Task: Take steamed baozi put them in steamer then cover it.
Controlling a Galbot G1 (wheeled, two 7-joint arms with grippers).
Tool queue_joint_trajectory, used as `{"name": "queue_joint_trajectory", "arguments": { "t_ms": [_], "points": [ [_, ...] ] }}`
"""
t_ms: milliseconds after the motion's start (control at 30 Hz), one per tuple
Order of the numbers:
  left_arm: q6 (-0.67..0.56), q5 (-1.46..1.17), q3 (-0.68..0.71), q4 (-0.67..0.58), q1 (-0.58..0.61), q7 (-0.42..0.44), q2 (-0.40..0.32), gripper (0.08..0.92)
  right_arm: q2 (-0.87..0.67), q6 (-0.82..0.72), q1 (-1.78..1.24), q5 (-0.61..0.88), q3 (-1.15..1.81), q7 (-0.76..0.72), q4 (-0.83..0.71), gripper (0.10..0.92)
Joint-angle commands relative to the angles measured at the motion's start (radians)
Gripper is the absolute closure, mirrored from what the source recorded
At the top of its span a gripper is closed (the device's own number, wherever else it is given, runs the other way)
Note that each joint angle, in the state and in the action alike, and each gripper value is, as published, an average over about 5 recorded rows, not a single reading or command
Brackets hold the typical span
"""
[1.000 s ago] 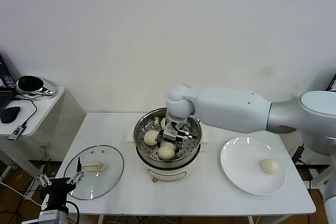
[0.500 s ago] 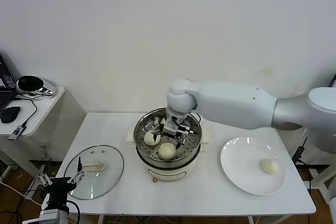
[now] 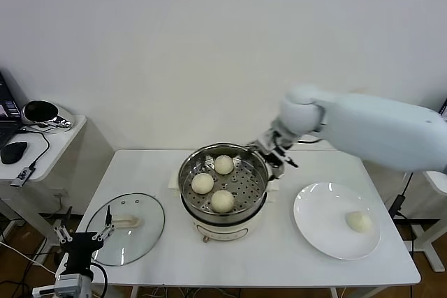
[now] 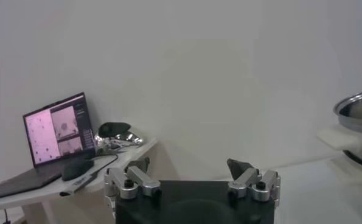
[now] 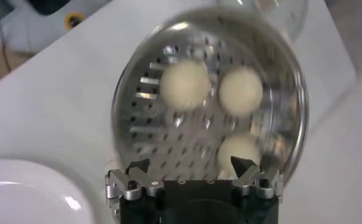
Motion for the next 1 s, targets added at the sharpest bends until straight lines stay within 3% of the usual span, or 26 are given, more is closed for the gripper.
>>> {"name": "queue_joint_trajectory", "arguments": {
  "t_ms": [33,467,1000],
  "points": [
    [0.001,0.001,0.012,0.006,-0.009,0.002,0.005,0.177,-0.367,-0.237,-0.110,-0.023,0.052,0.036,0.122,0.203],
    [0.000,-0.003,0.022,0.031,-0.021,0.003,0.020,0.177,-0.416,-0.098,-0.813,-0.287,0.644,0.035,-0.113,0.203],
    [0.003,0.000,0.011,0.033,-0.013,0.007,0.018,0.177,-0.279,-0.022,-0.963,-0.430,0.786,0.026,-0.334,0.203]
  ]
}}
